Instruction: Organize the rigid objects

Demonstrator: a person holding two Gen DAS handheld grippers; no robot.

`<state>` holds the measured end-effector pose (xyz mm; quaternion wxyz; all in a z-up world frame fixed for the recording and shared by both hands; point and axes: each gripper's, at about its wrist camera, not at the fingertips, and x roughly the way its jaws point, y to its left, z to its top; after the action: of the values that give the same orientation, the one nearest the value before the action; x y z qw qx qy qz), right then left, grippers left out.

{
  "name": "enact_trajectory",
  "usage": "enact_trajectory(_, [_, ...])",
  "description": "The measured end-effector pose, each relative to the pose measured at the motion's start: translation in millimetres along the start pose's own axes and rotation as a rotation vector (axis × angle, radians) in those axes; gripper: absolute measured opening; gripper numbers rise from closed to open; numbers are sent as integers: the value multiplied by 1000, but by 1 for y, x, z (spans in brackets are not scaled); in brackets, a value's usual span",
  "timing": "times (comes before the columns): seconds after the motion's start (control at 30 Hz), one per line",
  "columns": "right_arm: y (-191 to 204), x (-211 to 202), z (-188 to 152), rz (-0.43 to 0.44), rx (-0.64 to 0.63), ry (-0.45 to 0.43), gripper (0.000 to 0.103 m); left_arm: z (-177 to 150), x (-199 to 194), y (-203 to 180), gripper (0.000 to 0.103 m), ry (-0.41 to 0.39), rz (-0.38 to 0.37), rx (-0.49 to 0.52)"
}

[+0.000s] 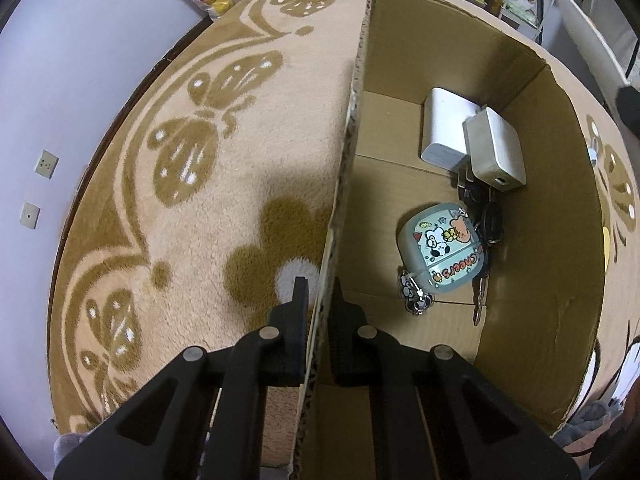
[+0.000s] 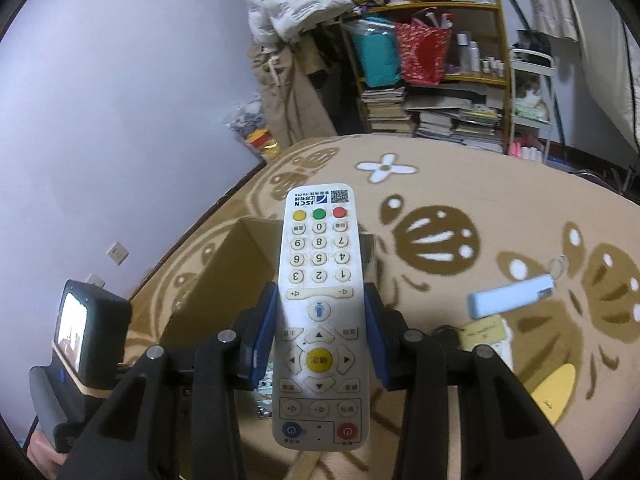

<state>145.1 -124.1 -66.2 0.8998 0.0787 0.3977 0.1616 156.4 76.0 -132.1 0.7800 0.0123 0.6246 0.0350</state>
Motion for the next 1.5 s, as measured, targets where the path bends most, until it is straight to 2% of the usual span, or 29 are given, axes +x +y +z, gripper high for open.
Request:
enact_trajectory(0.13, [9, 12, -4, 12, -33, 38, 44, 1, 1, -2, 8, 4, 11, 30])
enact_trajectory(0.47, [17, 32, -10, 15, -33, 77, 43, 2, 2, 1, 8, 10, -4, 16])
enact_trajectory(0.5, [17, 33, -10, 9, -33, 73, 37, 2, 2, 1, 8, 10, -6, 15])
enact_trajectory(0.53, [18, 34, -9, 9, -35, 74, 24, 2, 2, 2, 8, 10, -8, 13])
enact_trajectory(0.57, [18, 35, -9, 16, -31, 79, 23, 2, 2, 2, 8, 10, -10, 11])
enact_trajectory(0.77, [23, 32, -9, -4, -48, 82, 23, 1, 2, 3, 8, 12, -12, 5])
enact_trajectory(0.93, [24, 17, -5, -22, -72, 44, 24, 1, 2, 3, 8, 12, -13, 3])
enact_trajectory(1.0, [22, 11, -4, -34, -69, 35, 32, 1, 1, 3, 8, 12, -13, 3])
enact_trajectory(1.07, [17, 5, -2, -52, -62, 18, 54, 1, 1, 3, 9, 12, -13, 3])
enact_trajectory(1.2, [4, -7, -1, -106, -56, -15, 70, 1, 2, 3, 9, 12, -13, 3])
enact_trajectory(1.27, [-7, -11, -1, -138, -41, -23, 84, 1, 1, 3, 9, 12, -13, 3])
enact_trajectory(1.5, [-52, -13, -1, -196, 40, -16, 96, 1, 2, 5, 10, 12, -7, 7])
